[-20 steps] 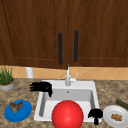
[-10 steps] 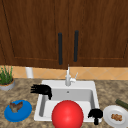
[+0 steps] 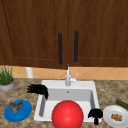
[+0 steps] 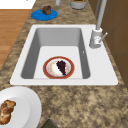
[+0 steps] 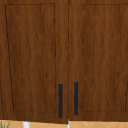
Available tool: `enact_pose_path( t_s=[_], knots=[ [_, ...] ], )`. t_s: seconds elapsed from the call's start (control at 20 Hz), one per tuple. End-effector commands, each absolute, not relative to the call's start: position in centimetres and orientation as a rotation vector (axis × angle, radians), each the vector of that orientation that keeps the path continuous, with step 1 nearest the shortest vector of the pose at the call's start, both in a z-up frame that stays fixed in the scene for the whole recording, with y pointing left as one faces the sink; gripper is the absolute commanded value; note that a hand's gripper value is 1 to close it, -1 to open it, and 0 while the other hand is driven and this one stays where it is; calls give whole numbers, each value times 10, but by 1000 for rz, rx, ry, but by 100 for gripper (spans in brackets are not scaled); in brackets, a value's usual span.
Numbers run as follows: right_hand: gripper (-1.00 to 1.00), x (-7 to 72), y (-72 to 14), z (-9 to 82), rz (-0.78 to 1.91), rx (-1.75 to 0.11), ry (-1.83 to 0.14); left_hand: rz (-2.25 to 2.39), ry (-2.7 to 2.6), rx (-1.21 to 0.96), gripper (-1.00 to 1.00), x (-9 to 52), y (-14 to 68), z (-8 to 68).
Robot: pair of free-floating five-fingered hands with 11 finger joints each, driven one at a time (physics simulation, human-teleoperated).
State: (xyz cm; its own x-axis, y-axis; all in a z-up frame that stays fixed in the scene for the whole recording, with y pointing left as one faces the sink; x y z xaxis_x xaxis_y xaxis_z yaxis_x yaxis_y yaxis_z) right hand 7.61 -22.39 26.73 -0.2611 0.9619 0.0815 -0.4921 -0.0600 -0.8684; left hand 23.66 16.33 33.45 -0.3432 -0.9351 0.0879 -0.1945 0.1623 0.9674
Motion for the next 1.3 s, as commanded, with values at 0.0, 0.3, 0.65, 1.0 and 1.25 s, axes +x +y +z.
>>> enact_pose_path(
  t_s=[0.0,0.3,0.65,1.0,1.25],
  knots=[
    [0,76,-224,267,1599,-662,-1003,-1314,-1715,986,-100,239,174,335],
    [0,76,-224,267,1599,-662,-1003,-1323,-1749,951,-100,237,177,333],
    [0,76,-224,267,1599,-662,-1003,-1349,-1823,950,-100,236,177,325],
    [0,76,-224,267,1599,-662,-1003,-1296,-1803,979,-100,247,204,326],
    [0,76,-224,267,1599,-662,-1003,-1380,-1840,881,-100,247,199,313]
  ],
)
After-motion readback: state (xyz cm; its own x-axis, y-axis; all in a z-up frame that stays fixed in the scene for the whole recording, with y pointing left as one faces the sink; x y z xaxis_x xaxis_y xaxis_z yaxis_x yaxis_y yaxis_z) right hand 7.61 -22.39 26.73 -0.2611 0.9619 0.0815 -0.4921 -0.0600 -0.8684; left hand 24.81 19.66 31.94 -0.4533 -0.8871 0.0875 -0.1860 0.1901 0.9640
